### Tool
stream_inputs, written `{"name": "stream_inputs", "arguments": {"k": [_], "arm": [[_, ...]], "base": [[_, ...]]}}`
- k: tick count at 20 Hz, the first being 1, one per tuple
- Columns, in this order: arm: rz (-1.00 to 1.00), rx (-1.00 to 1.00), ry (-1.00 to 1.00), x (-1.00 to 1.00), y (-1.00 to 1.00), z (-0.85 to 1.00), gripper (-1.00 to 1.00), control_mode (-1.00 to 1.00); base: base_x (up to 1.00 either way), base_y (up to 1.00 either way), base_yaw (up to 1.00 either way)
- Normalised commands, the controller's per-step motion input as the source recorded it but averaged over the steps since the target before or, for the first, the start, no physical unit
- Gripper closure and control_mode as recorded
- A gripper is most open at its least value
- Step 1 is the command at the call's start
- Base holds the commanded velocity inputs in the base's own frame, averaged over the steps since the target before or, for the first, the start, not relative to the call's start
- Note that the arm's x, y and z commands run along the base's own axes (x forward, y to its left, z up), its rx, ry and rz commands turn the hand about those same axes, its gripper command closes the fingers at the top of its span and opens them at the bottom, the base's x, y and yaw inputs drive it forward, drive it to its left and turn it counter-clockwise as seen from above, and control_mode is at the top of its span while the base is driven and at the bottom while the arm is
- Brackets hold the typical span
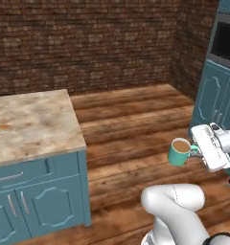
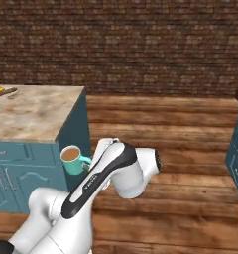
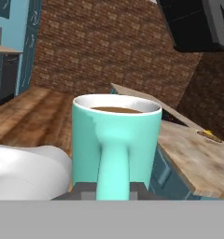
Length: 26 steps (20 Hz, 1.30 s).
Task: Pick up the brewed coffee from the coffee machine and place it next to the breakfast plate on the dining counter.
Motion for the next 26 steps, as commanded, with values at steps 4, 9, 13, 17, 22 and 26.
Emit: {"name": "stream_inputs", "arguments": {"k": [4,9,13,17,22,26], "arm": [[0.0,0.0,0.0,0.0,0.0,0.0,1.0,1.0],[0.0,0.0,0.0,0.0,0.0,0.0,1.0,1.0],[0.0,0.0,0.0,0.0,0.0,0.0,1.0,1.0],[0.0,0.0,0.0,0.0,0.0,0.0,1.0,1.0],[0.0,0.0,0.0,0.0,0.0,0.0,1.0,1.0],[0.0,0.0,0.0,0.0,0.0,0.0,1.0,1.0]], "base": [[1.0,-0.57,0.34],[1.0,-0.8,0.31],[1.0,-0.86,0.3],[1.0,-0.73,0.32],[1.0,-0.52,0.43],[1.0,-0.45,0.52]]}}
